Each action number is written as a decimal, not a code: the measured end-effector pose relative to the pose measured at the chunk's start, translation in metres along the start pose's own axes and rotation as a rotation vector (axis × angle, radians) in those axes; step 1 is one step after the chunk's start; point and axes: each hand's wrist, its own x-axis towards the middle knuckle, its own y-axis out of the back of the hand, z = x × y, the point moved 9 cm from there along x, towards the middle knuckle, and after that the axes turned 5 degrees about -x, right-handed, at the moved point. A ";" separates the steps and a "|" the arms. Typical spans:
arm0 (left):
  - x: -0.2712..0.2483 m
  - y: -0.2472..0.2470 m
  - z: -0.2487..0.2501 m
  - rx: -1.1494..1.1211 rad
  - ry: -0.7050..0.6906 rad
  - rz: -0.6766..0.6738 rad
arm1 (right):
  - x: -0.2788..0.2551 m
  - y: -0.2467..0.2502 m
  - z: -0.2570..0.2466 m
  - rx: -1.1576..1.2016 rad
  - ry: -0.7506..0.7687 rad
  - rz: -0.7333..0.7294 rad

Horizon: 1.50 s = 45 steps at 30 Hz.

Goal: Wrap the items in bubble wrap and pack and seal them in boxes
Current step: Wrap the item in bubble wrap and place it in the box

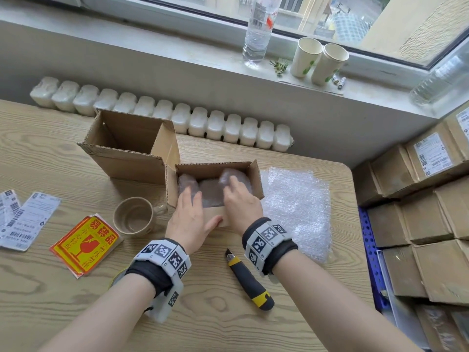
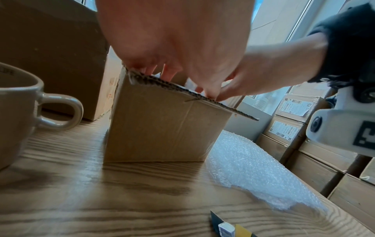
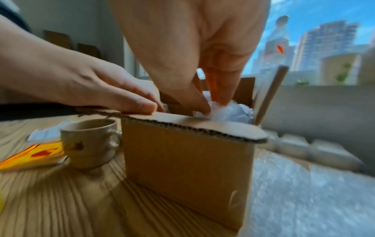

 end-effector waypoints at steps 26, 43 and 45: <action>-0.002 0.013 0.002 0.479 -0.146 0.020 | -0.016 -0.026 0.016 0.046 0.050 -0.057; 0.008 0.002 0.027 0.330 -0.130 -0.005 | -0.015 -0.028 0.032 0.075 -0.038 -0.117; 0.011 0.001 0.028 0.195 -0.134 -0.021 | -0.015 -0.022 0.029 0.099 -0.038 -0.059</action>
